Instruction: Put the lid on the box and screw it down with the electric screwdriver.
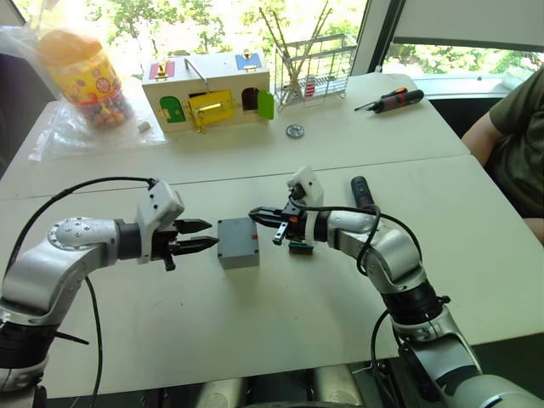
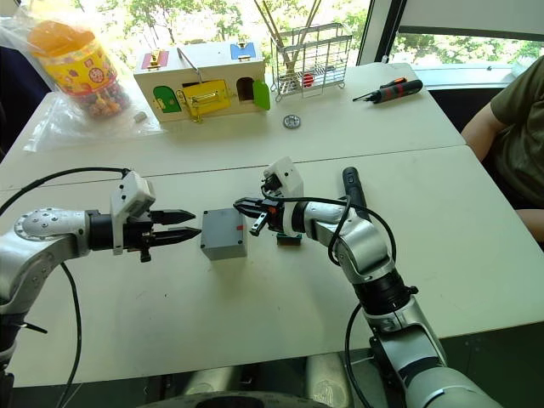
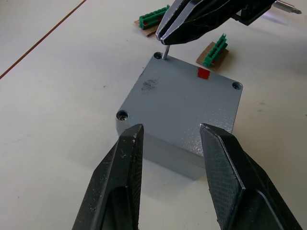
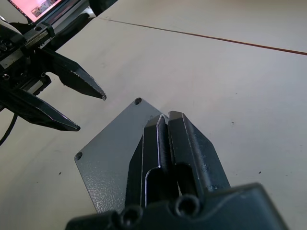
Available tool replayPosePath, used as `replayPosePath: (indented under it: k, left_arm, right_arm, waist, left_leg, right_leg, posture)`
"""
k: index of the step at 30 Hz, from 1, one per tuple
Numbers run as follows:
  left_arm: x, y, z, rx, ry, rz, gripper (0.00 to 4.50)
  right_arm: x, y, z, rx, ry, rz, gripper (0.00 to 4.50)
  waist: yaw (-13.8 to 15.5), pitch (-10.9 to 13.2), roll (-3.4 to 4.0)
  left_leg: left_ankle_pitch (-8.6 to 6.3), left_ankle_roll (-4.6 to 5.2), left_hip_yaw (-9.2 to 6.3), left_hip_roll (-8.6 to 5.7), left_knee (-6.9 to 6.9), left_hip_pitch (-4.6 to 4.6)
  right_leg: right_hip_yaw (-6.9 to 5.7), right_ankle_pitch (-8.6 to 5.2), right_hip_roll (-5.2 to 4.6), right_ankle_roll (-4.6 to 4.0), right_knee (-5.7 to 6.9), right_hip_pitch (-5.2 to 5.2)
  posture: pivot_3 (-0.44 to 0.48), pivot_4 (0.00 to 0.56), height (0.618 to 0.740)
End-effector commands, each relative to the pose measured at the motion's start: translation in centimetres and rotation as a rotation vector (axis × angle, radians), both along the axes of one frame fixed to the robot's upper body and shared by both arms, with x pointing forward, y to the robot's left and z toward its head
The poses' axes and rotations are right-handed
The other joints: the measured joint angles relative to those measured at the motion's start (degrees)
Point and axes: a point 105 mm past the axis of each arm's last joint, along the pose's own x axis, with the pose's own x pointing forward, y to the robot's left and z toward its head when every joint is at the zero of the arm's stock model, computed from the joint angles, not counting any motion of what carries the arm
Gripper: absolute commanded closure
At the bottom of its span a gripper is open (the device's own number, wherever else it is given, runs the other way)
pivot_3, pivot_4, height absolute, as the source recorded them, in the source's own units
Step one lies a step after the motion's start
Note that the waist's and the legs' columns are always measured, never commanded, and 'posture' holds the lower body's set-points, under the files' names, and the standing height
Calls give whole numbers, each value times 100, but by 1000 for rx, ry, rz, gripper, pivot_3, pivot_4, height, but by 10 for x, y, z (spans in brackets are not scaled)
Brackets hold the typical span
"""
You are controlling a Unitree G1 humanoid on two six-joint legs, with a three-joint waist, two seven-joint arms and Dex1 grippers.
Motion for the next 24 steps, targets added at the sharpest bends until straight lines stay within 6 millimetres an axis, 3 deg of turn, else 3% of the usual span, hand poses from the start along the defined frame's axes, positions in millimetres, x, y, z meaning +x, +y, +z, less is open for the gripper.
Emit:
replayPosePath:
  k: [1, 24]
  left_arm:
    - [1, -3, 9, 2, -43, -8, 2666]
    - [2, -5, 6, -4, -51, -4, 2666]
  right_arm:
    - [2, 3, 8, 19, -33, 1, 4431]
    - [10, 5, 8, 25, -33, -13, 4431]
  waist:
    - [1, 0, 0]
    - [3, 0, 0]
  left_leg:
    - [0, 0, 0, 0, 0, 0]
    - [0, 0, 0, 0, 0, 0]
  right_leg:
    - [0, 0, 0, 0, 0, 0]
    - [0, 0, 2, 0, 0, 0]
  posture:
    - [0, 150, 740]
    - [0, 150, 740]
